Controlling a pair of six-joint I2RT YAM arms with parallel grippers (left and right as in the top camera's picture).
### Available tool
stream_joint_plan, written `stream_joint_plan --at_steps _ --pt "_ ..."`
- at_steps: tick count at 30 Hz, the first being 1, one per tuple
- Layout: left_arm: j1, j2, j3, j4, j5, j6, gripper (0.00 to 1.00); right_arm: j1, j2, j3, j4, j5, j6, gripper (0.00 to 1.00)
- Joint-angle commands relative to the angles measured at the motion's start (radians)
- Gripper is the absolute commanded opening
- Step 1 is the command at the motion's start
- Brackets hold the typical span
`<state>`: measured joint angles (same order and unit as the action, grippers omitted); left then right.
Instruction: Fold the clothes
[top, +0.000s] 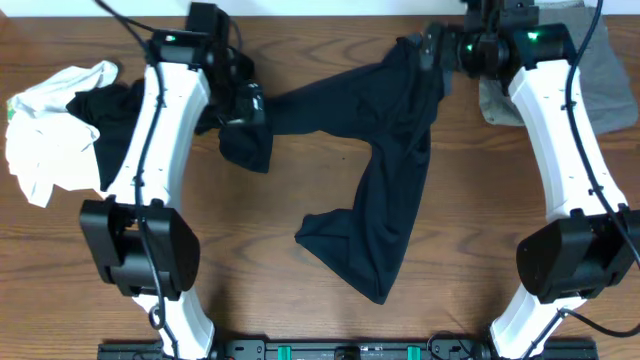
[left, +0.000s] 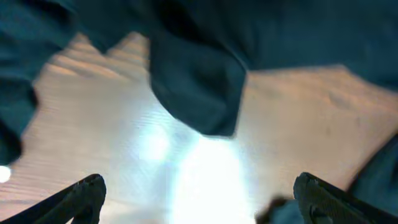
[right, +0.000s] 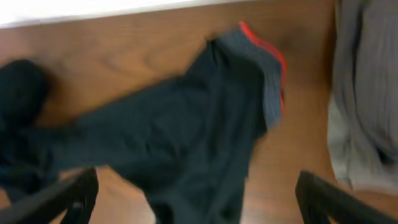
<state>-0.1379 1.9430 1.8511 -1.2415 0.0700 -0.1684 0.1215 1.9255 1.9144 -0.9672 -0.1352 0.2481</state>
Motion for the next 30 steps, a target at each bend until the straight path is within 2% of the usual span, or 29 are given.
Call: stream_joint_plan --at_steps 1,8,12,17,20,25,30 --pt "-0.040 0.007 -0.017 -0.038 0.039 0.072 0.97 -0.014 0.033 -0.019 -0.055 -0.003 -0.006 0.99" --pt "-0.134 0.007 -0.082 -0.071 0.092 0.151 0.90 -0.051 0.033 -0.024 -0.073 -0.005 -0.004 0.99" --pt "-0.145 0.007 -0.171 -0.007 0.092 0.148 0.88 -0.075 0.033 -0.032 -0.076 -0.008 -0.003 0.99" --pt "-0.087 0.006 -0.225 0.148 0.090 0.092 0.84 -0.076 0.033 -0.059 -0.069 -0.007 -0.027 0.99" --pt "-0.007 -0.003 -0.216 0.269 0.086 0.057 0.79 -0.076 0.037 -0.081 -0.060 -0.007 -0.029 0.99" --pt "0.115 0.006 -0.216 0.544 0.076 0.051 0.77 -0.076 0.040 -0.105 -0.035 -0.008 -0.029 0.99" --pt "0.182 0.062 -0.216 0.720 0.076 0.051 0.75 -0.075 0.040 -0.110 -0.028 -0.008 -0.029 0.99"
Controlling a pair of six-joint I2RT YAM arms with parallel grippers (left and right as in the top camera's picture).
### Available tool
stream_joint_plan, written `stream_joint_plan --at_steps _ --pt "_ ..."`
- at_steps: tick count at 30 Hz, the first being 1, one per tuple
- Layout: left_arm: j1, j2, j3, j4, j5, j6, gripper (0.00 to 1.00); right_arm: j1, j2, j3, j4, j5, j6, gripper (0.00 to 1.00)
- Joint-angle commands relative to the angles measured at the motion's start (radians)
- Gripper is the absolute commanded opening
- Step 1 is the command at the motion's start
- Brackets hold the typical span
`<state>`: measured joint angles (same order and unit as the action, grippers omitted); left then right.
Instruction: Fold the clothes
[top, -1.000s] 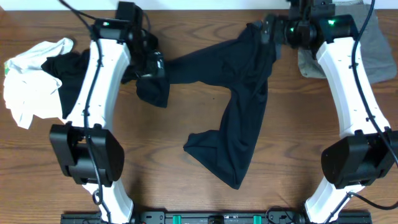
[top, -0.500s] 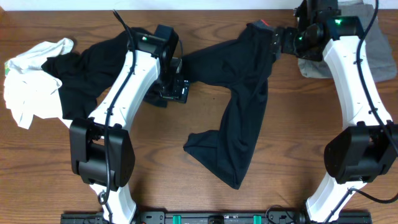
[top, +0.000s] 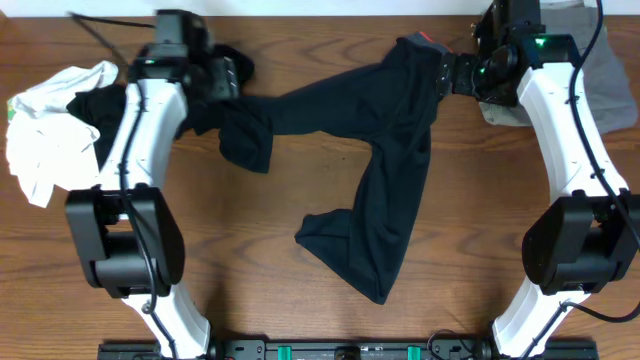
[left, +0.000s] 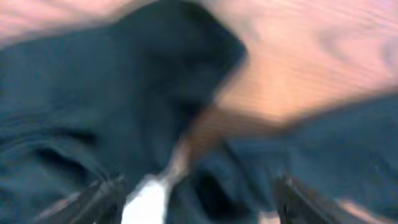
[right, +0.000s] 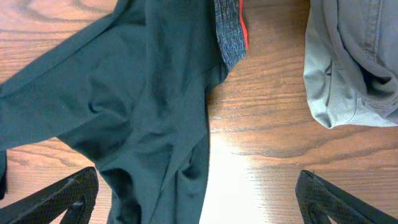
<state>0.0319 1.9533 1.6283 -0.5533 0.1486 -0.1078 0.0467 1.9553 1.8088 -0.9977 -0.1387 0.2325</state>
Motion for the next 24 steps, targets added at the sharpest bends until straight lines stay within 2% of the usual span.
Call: stream_joint_plan --at_steps 1,10,17,24 --pt "0.020 0.069 0.007 0.056 -0.003 -0.009 0.74 0.000 0.010 -0.005 0.003 -0.005 -0.013 0.99" --pt "0.037 0.219 0.007 0.187 -0.005 0.029 0.74 0.000 0.010 -0.005 0.002 -0.005 -0.013 0.99" --pt "0.046 0.287 0.007 0.225 -0.110 0.041 0.75 0.000 0.010 -0.005 0.002 -0.005 -0.013 0.99" --pt "0.092 0.390 0.007 0.264 -0.225 0.101 0.76 0.000 0.010 -0.005 -0.001 -0.005 -0.013 0.99"
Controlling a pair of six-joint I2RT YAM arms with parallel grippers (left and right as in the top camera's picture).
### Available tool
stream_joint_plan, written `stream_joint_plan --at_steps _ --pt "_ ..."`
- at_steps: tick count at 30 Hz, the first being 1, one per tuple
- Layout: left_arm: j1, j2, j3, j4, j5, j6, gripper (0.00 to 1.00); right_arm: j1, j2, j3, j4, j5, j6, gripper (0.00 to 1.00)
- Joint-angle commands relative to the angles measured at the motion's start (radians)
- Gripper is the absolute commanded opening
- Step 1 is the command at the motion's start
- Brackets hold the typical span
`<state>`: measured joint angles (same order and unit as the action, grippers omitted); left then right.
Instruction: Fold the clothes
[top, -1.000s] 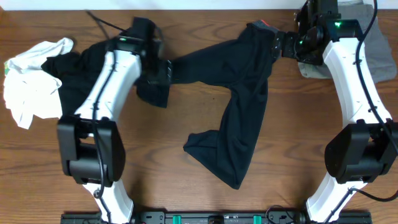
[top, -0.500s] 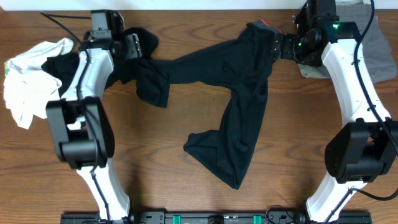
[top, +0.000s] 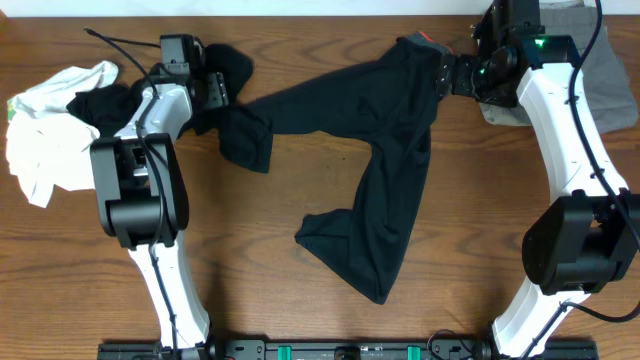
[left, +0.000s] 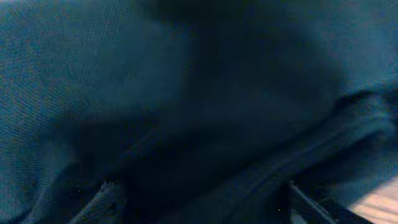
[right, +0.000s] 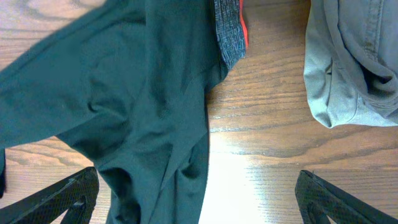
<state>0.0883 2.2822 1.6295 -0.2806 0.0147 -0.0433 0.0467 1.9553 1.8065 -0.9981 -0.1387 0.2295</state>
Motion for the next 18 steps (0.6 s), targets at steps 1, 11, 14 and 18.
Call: stream_joint_plan --at_steps 1,11,14,18 --pt "0.047 0.072 0.006 -0.008 -0.091 0.036 0.76 0.000 0.010 -0.002 0.000 -0.005 -0.010 0.99" --pt "0.191 0.106 0.006 0.067 -0.090 -0.090 0.76 0.000 0.010 -0.002 0.003 -0.005 -0.010 0.98" --pt "0.233 0.106 0.006 0.100 -0.090 -0.196 0.76 0.000 0.010 -0.002 0.003 -0.005 -0.010 0.99" --pt "0.264 0.106 0.006 0.156 -0.062 -0.255 0.77 0.000 0.010 -0.002 0.004 -0.005 -0.009 0.99"
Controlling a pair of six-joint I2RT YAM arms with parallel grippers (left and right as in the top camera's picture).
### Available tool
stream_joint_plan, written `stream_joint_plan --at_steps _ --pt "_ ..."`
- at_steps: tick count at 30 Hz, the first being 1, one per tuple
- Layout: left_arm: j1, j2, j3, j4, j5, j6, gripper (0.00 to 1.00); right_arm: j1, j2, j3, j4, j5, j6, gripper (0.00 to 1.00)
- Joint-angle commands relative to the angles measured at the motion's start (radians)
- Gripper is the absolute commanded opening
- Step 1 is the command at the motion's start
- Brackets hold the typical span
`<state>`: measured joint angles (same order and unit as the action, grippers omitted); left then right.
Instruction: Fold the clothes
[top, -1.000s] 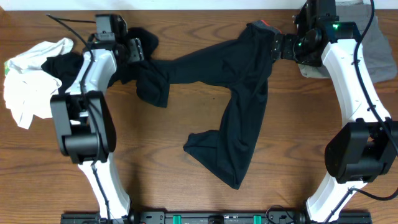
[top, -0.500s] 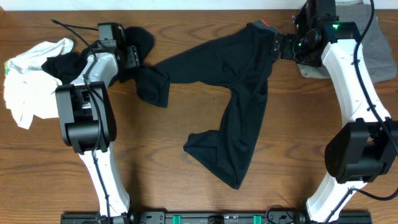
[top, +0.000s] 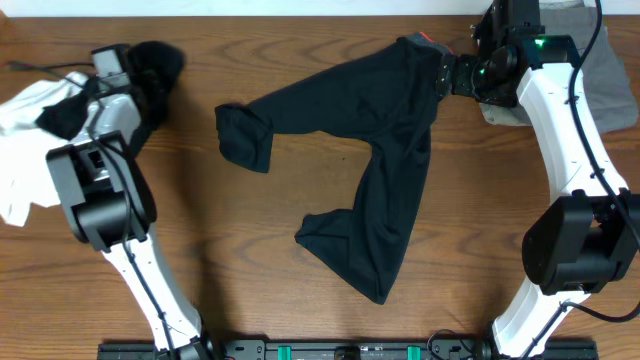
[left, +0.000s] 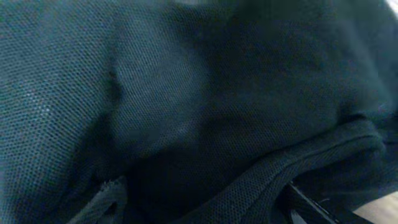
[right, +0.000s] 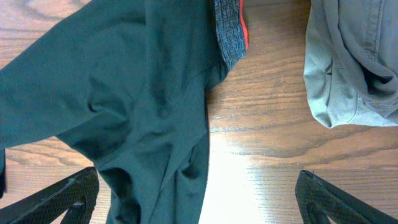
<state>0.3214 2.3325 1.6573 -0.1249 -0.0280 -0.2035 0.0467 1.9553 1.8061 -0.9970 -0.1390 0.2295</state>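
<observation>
Black pants lie spread across the middle of the table, one leg end folded over at the left. Their grey waistband with a red edge lies at the back right. My right gripper hovers open above that end, holding nothing. My left gripper is at the far back left, shut on a bunched black mesh cloth. That cloth fills the left wrist view. The fingers stand fairly wide with fabric between them.
A white garment with more dark cloth on it lies at the left edge, partly out of frame. A grey garment sits at the back right, beside the right arm, and appears in the right wrist view.
My left gripper has moved left along the table's back edge, and the black cloth has come with it. The white garment has shifted left too. The right arm and pants are unchanged.
My left gripper was open above the pants' left leg end, the right gripper over the waistband. Then the left gripper was at the back left among dark cloth, the right lower over the waistband. Since then the left has carried the black cloth leftward, clear of the pants.
</observation>
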Motion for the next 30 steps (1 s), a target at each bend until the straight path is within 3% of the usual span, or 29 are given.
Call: stream_joint_plan --at_steps 1,11,17,18,23,30 --pt "0.032 0.056 -0.022 0.016 -0.008 -0.095 0.76 0.000 0.010 -0.002 0.004 -0.005 -0.009 0.98" --pt "0.005 -0.020 -0.020 0.059 0.099 -0.037 0.86 0.002 0.010 -0.002 0.010 -0.024 -0.010 0.98" --pt "-0.014 -0.157 -0.020 -0.021 0.104 -0.026 0.95 0.002 0.010 -0.002 0.021 -0.023 -0.011 0.99" --pt "-0.014 -0.187 -0.020 -0.048 0.104 -0.026 1.00 0.002 0.010 -0.002 0.025 -0.023 -0.011 0.99" --pt "-0.017 -0.338 -0.020 -0.225 0.107 -0.027 0.98 0.002 0.010 -0.002 0.050 -0.027 -0.018 0.99" --pt "-0.027 -0.473 -0.020 -0.676 0.249 -0.076 0.98 0.002 0.010 -0.002 0.052 -0.058 -0.026 0.99"
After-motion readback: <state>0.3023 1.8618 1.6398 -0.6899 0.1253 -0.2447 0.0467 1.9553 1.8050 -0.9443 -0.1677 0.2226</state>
